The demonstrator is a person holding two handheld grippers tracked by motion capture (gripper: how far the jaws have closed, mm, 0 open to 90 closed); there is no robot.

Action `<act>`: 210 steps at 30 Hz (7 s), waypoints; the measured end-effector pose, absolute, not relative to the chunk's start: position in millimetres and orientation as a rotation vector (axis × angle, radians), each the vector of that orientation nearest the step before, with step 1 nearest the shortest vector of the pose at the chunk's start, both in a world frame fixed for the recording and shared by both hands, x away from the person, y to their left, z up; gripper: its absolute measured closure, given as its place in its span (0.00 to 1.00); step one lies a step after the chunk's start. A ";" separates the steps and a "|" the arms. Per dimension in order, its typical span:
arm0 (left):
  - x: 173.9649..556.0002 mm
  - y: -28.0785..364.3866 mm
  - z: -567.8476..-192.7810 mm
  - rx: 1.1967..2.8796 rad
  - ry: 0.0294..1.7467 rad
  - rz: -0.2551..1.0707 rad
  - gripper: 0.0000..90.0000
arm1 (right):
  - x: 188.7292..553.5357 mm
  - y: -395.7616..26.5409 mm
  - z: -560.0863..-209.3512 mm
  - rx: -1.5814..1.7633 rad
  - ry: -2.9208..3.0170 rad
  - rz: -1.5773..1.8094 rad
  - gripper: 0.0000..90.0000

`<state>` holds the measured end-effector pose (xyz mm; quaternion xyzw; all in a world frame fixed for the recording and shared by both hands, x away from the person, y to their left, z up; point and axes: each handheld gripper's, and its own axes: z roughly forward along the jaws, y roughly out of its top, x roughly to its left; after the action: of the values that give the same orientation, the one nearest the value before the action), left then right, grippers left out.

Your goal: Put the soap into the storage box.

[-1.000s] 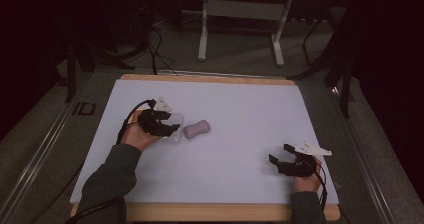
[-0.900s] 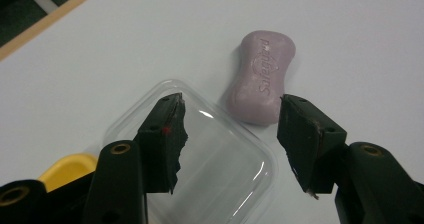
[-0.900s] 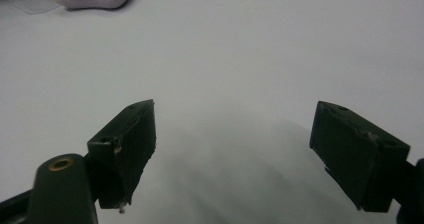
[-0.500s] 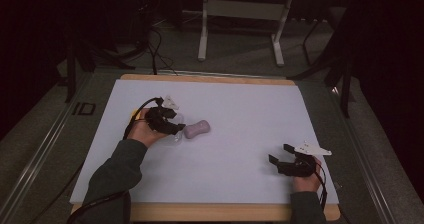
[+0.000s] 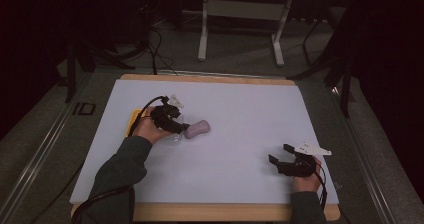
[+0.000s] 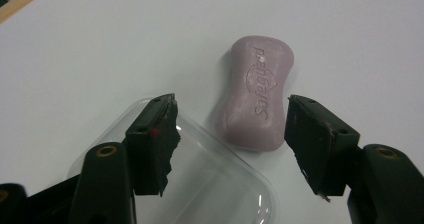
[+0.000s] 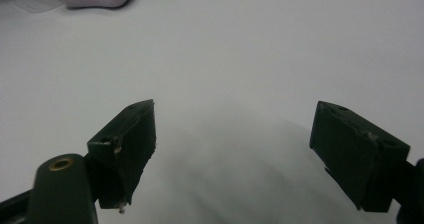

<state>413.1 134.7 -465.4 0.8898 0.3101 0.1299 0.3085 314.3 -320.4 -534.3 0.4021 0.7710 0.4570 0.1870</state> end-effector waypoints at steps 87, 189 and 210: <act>456.7 55.6 -502.8 2.698 0.931 0.134 0.49 | 314.9 -320.3 -534.4 1.128 2.177 1.288 0.20; 460.4 105.6 -463.4 2.667 1.228 0.168 0.55 | 314.4 -320.9 -534.3 1.133 2.170 1.293 0.20; 459.4 124.9 -465.6 2.652 1.287 0.165 0.55 | 314.3 -320.7 -534.3 1.131 2.170 1.290 0.20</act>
<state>459.4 124.9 -465.6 0.8942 0.4340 0.0556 0.0944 314.3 -320.7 -534.3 0.4018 0.7706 0.4582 0.1865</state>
